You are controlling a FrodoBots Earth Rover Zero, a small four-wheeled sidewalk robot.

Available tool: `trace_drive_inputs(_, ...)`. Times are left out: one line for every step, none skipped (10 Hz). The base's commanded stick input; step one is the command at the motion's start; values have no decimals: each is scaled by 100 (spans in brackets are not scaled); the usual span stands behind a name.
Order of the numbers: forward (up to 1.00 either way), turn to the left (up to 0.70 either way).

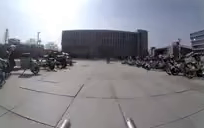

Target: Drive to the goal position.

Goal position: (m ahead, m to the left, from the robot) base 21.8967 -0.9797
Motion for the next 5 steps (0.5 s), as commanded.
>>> trace_drive_inputs(100,0)
trace_drive_inputs(100,0)
trace_drive_inputs(100,0)
trace_drive_inputs(100,0)
trace_drive_inputs(100,0)
